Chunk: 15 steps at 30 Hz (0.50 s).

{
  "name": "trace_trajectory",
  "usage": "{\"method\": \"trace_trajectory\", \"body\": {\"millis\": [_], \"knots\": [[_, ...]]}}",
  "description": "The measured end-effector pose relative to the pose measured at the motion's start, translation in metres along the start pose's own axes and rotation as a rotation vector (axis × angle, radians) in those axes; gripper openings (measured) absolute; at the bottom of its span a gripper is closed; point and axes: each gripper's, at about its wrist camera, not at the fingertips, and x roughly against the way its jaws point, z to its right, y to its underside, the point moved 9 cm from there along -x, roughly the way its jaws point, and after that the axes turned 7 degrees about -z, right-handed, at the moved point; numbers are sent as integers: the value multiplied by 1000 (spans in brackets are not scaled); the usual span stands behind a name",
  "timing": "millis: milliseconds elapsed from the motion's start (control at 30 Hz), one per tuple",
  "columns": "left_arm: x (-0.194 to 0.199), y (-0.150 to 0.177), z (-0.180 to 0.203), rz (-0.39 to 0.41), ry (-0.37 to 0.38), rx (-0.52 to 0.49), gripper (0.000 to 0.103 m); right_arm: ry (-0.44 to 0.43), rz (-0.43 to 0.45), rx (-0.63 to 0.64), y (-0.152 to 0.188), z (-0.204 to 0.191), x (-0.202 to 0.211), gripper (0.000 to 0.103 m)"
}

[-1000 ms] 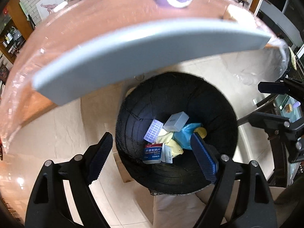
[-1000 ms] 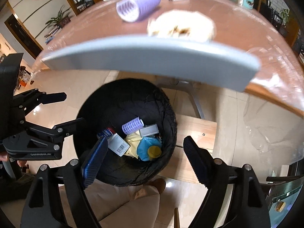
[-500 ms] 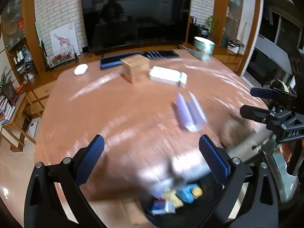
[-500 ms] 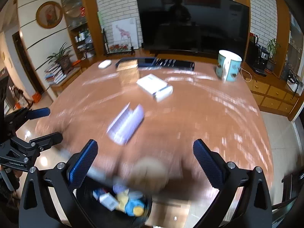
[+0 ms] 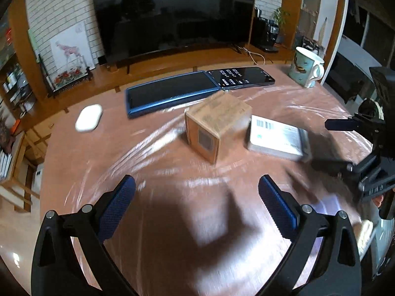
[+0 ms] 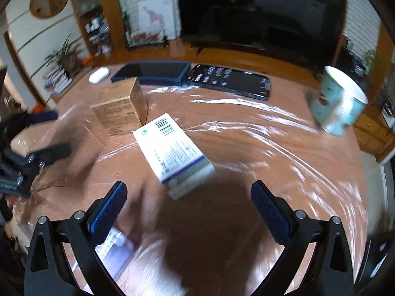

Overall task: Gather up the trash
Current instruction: 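Move both tools back over the table toward the remaining boxes, then grasp the brown cardboard box with the left tool while the right tool grasps the white-purple medicine box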

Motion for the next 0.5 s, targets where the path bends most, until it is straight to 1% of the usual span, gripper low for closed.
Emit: {"method": "trace_trajectory", "body": {"millis": [100,167,233,300,333,367,400,433,467,500], "knots": [[-17,-14,-1,-12,13,-17,100,-49,-32,48,-11,-4,-17,95],[-28,-23,-1,-11,34,-36,100,-69,-48,81,-15,-11,-26,88],[-36,-30,0,-13,45,-54,100,-71,-53,110,-18,-14,-32,85],[-42,-34,-1,-16,50,-64,100,-67,-39,142,-21,-17,-34,82],[-44,-36,-1,-16,52,-67,99,-66,-34,154,-22,-18,-34,79],[-46,-38,-1,-14,61,-67,94,-65,-31,161,-22,-19,-33,74],[-47,-40,-1,-14,70,-65,91,-66,-22,173,-23,-20,-32,70],[-48,-41,-1,-16,77,-64,84,-67,-17,183,-23,-21,-32,63],[-49,-41,0,-19,82,-66,76,-56,-13,190,-24,-21,-32,57],[-51,-42,2,-22,85,-70,71,-46,-11,195,-25,-21,-32,55]]}}
